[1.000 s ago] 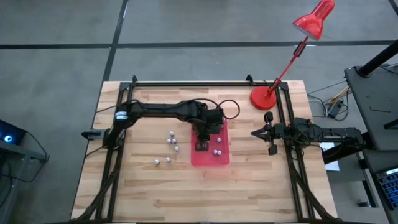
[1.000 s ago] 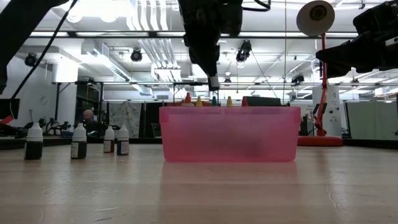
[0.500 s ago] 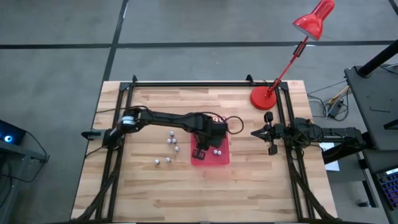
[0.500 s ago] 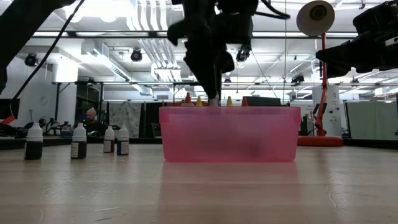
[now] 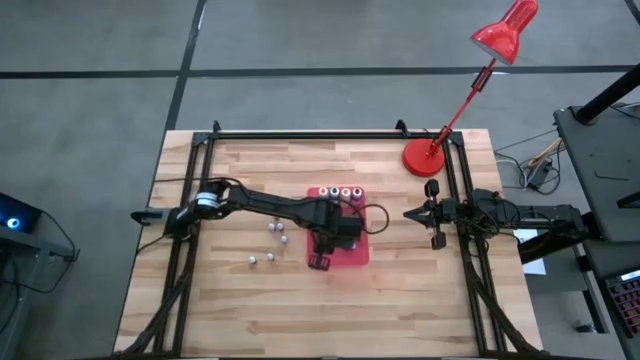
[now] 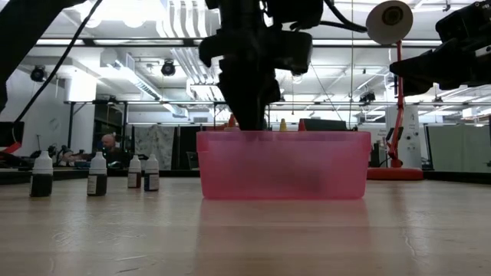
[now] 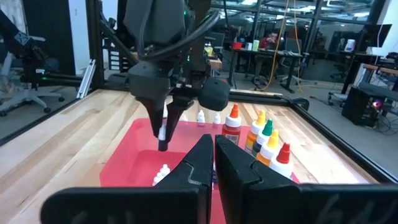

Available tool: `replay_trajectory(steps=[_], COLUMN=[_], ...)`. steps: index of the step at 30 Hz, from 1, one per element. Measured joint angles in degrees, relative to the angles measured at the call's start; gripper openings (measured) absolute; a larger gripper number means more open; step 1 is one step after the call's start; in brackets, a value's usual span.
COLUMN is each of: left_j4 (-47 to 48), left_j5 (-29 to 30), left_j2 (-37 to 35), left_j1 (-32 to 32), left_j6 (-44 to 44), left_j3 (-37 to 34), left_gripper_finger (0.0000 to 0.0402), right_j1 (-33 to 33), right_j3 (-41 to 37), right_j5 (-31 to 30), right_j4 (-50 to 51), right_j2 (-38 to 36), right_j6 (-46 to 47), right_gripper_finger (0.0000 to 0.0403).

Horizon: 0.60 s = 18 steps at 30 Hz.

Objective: Pick & Place food coloring
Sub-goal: Put the small food coloring bottle into the red bin

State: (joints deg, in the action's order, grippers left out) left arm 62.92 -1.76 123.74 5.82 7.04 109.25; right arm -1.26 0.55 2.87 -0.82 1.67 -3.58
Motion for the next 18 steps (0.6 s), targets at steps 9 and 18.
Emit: replay_trajectory(steps=[9,18], left_j4=[-3.2,-8.8], left_j5=[-1.1,-2.2], left_j2=[0.2,0.3], left_j1=[0.2,0.9], left_j6=[-9.7,-13.1], left_j3=[-1.0,-4.1], left_gripper_finger=[0.0039,0.0039], right_j1=[0.0,0.0], right_j3=[0.0,0.0], right_j5=[0.0,0.0], right_j4=[0.0,0.0], right_j2=[0.0,0.0], right_j6=[0.0,0.0], right_gripper_finger=[0.0009,0.0009])
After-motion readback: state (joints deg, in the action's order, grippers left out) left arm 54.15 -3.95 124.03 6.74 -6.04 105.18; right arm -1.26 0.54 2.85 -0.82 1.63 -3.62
